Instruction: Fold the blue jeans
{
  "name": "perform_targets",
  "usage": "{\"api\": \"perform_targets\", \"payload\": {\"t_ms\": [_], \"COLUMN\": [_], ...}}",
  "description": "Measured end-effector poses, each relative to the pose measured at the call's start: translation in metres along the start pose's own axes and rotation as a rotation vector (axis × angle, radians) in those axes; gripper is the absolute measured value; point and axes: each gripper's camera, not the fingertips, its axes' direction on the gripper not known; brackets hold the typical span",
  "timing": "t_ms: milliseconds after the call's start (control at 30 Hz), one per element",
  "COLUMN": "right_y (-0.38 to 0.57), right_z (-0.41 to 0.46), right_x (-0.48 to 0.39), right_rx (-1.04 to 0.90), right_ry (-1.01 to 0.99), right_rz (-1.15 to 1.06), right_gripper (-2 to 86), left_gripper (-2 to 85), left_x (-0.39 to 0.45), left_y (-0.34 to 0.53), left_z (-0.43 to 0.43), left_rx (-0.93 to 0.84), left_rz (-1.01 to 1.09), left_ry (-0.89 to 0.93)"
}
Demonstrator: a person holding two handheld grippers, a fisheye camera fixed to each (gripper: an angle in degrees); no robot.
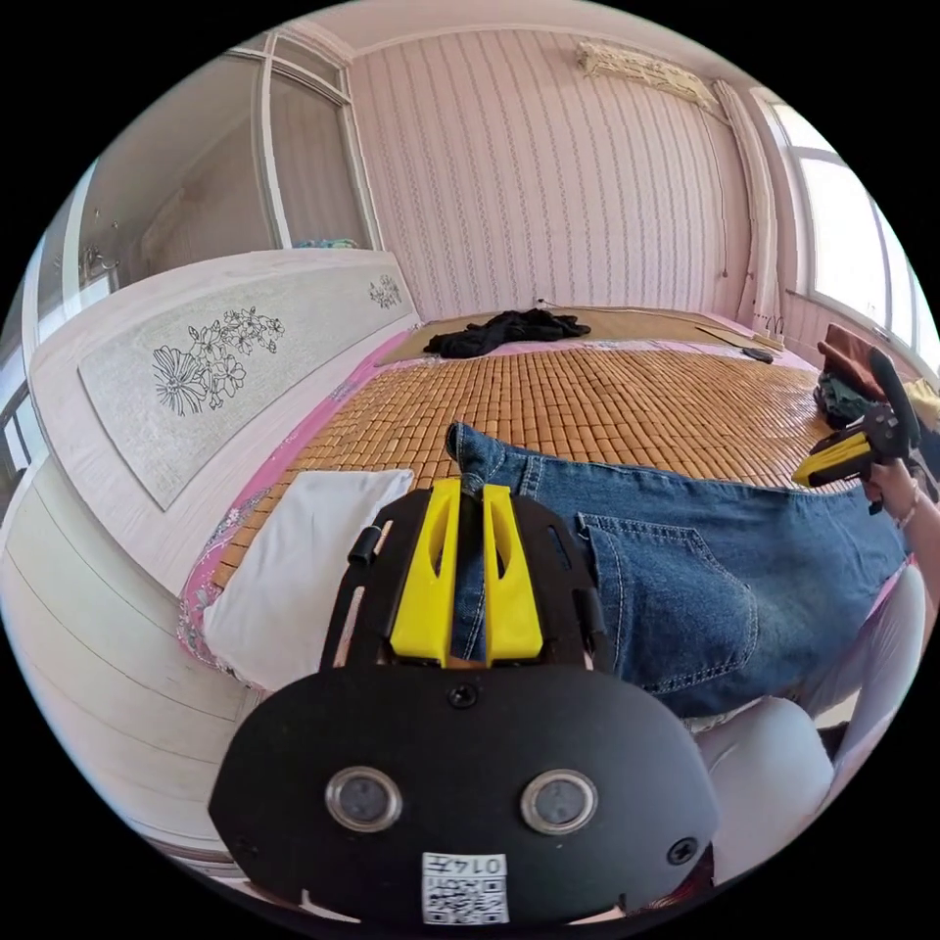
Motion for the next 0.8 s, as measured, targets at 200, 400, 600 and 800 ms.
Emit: {"api": "perform_targets", "payload": {"t_ms": [200,400,600,800], "right_y": [-0.017,-0.022,-0.028,0.032], "right_z": [0.044,0.048,0.058,-0.006], "right_x": [0.01,0.031,0.032,0.047], "right_rx": [-0.157,-0.131,-0.12,0.088], "right_ry": [-0.011,-0.134,-0.109,-0.05], "right_rz": [0.01,0.025,0.035,0.219], "right_gripper": [4.7,-0.2,-0.2,0.0], "left_gripper": [4.5,5.0,6.0,0.5], "left_x": [0.007,-0.005,-0.027,-0.031], "left_y": [0.028,0.034,0.038,0.053], "left_z": [0.08,0.078,0.056,-0.058], "left_rx": [-0.228,-0.21,-0.189,0.013], "left_rz": [-0.023,-0.087,-0.217,-0.134], "left_ry": [-0.019,0.039,0.123,0.077]}}
